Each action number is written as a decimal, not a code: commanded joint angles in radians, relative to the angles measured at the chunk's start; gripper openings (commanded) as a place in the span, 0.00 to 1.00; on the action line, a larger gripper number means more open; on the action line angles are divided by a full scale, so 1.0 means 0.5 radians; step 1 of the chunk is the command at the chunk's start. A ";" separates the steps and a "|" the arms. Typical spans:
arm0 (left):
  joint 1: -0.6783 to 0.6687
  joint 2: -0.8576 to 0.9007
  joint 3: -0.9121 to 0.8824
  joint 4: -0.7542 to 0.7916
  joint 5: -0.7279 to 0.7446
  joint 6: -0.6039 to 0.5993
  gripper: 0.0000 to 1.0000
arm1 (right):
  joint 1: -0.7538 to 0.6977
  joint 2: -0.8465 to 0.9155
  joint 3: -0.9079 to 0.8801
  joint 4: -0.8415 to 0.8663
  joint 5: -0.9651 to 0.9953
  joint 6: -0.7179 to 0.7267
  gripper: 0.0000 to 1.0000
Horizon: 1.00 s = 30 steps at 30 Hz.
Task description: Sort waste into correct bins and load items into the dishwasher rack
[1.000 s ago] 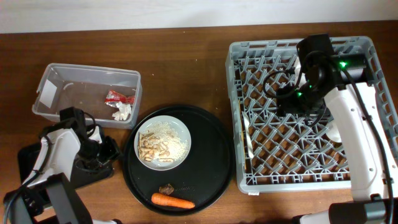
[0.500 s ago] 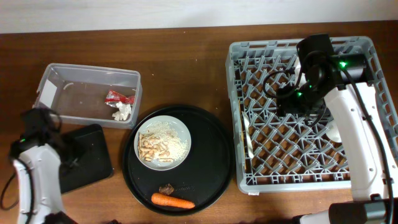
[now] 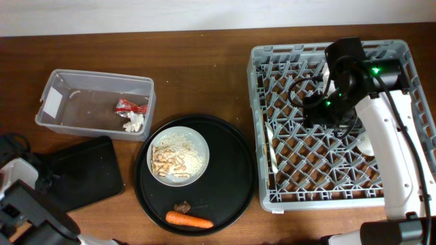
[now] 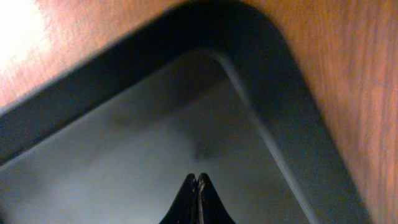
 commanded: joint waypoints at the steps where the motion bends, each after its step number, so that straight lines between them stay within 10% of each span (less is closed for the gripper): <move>1: 0.006 0.153 0.023 0.180 0.057 -0.011 0.01 | -0.014 0.004 -0.008 -0.013 -0.004 -0.014 0.77; 9: -0.222 0.240 0.027 0.968 0.697 0.172 0.00 | -0.014 0.004 -0.008 -0.024 -0.005 -0.013 0.77; 14: -0.294 0.228 0.038 0.883 0.758 0.172 0.00 | -0.014 0.004 -0.008 -0.024 -0.004 -0.013 0.76; 22: -0.363 -0.249 0.098 -0.172 1.218 0.202 0.01 | -0.014 0.003 -0.008 -0.024 -0.005 -0.014 0.77; 30: -0.856 -0.129 0.095 0.375 1.016 0.198 0.05 | -0.014 0.003 -0.008 -0.036 -0.005 -0.014 0.77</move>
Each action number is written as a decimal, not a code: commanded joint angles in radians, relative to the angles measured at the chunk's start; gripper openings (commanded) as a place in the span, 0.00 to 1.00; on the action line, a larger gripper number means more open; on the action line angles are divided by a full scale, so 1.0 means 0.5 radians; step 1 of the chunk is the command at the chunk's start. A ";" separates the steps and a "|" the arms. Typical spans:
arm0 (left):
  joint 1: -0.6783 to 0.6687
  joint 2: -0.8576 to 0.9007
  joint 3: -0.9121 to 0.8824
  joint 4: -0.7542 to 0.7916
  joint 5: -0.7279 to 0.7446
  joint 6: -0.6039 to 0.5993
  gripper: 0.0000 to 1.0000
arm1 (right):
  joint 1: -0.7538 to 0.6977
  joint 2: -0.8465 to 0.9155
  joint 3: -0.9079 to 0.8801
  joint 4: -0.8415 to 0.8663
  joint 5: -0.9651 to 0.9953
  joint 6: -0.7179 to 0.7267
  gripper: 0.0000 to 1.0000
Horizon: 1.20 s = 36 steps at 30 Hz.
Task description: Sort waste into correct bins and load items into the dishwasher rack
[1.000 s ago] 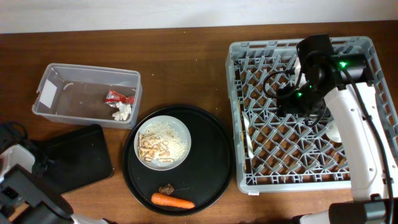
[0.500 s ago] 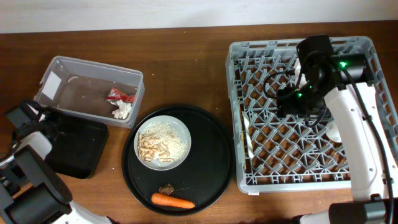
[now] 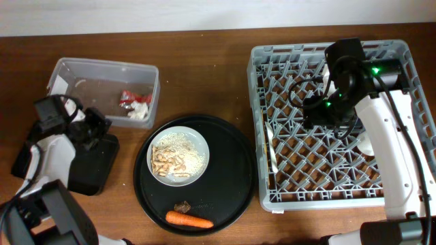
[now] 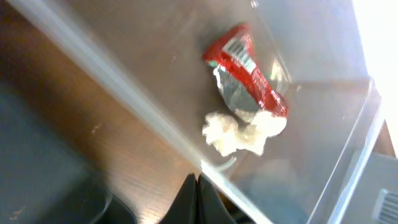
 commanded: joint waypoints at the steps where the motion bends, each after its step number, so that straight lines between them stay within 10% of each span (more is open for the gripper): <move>1: -0.116 0.037 0.021 0.366 -0.034 0.023 0.06 | -0.014 0.003 -0.008 -0.004 -0.005 -0.014 0.77; 9: 0.169 -0.035 0.023 -0.543 -0.081 0.282 0.01 | -0.014 0.004 -0.008 -0.012 -0.004 -0.022 0.77; 13: 0.242 -0.040 -0.026 -0.813 -0.890 0.227 0.01 | -0.014 0.004 -0.008 -0.018 -0.005 -0.021 0.77; 36: 0.022 -0.040 -0.330 -0.302 0.146 0.013 0.01 | -0.014 0.004 -0.008 -0.040 -0.005 -0.021 0.77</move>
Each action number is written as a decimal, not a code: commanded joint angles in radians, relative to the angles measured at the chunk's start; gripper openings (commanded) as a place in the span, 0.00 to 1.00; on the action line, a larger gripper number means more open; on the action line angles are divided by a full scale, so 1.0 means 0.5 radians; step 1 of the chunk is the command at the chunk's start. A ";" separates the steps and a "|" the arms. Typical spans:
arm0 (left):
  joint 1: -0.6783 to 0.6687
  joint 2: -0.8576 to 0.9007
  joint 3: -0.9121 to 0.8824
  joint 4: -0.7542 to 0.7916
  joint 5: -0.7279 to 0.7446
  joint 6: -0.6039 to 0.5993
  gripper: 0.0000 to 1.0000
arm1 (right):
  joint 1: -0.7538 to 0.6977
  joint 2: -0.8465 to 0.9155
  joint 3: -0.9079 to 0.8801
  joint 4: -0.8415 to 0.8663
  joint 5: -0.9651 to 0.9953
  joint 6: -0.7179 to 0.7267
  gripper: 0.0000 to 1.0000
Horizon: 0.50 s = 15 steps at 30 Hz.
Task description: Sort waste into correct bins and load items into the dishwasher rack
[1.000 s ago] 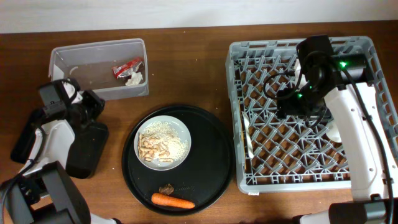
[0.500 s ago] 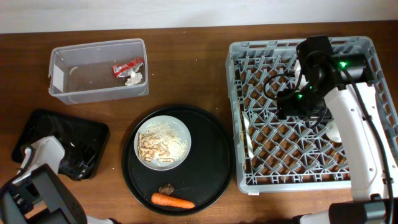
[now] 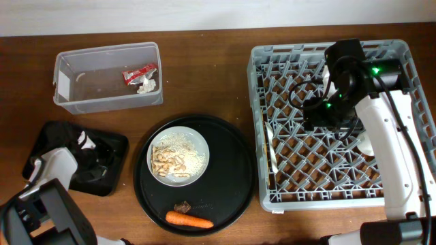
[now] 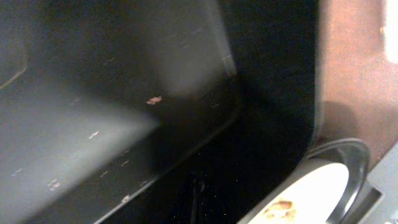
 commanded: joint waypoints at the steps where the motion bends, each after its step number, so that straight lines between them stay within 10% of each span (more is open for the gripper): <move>1: -0.105 -0.029 -0.011 0.111 0.074 -0.061 0.01 | -0.014 0.003 -0.008 -0.008 -0.005 -0.014 0.77; 15: -0.265 -0.029 -0.011 0.824 -0.106 -0.060 0.09 | -0.014 0.004 -0.008 -0.008 -0.005 -0.014 0.77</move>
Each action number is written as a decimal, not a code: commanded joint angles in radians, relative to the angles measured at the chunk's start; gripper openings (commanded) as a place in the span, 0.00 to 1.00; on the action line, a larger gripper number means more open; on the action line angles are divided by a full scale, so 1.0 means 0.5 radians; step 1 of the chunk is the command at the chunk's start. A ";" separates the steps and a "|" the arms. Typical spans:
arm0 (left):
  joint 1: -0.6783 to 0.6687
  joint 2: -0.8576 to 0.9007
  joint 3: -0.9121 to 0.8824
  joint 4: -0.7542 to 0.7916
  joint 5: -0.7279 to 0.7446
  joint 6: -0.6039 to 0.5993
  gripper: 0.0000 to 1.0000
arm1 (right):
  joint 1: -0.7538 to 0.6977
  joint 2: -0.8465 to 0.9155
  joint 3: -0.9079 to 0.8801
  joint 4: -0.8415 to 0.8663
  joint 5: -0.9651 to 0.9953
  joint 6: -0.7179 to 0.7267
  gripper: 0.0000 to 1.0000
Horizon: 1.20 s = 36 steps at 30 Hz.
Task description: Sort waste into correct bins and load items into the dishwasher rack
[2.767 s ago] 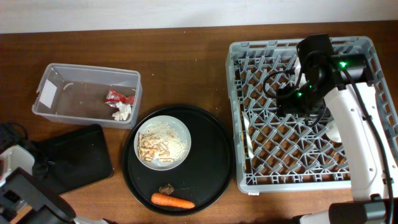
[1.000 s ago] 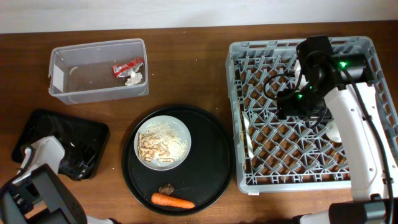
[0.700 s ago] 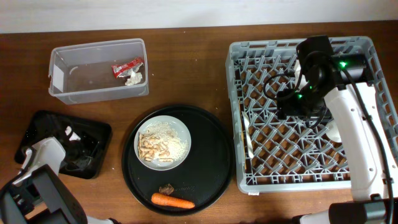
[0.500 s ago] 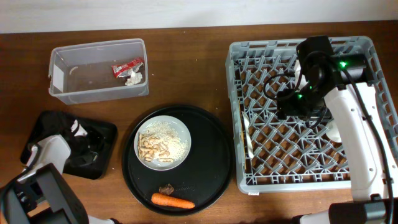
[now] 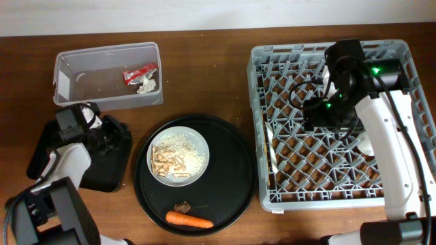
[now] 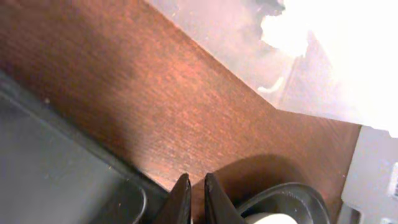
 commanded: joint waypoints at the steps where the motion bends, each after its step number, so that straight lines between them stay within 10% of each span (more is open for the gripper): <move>1: -0.040 -0.027 0.002 0.079 -0.060 0.000 0.08 | -0.014 0.004 -0.008 -0.002 -0.005 -0.015 0.77; 10: -0.121 -0.639 0.002 -0.310 0.156 0.415 0.19 | -0.014 0.003 -0.008 -0.002 -0.005 -0.015 0.77; 17: -1.067 -0.743 0.006 -0.520 -0.511 0.450 0.26 | -0.342 0.003 -0.008 -0.087 -0.028 0.031 0.78; 36: -1.657 0.365 1.042 -1.421 -0.687 0.123 0.35 | -0.445 0.003 -0.011 -0.173 -0.109 0.014 0.80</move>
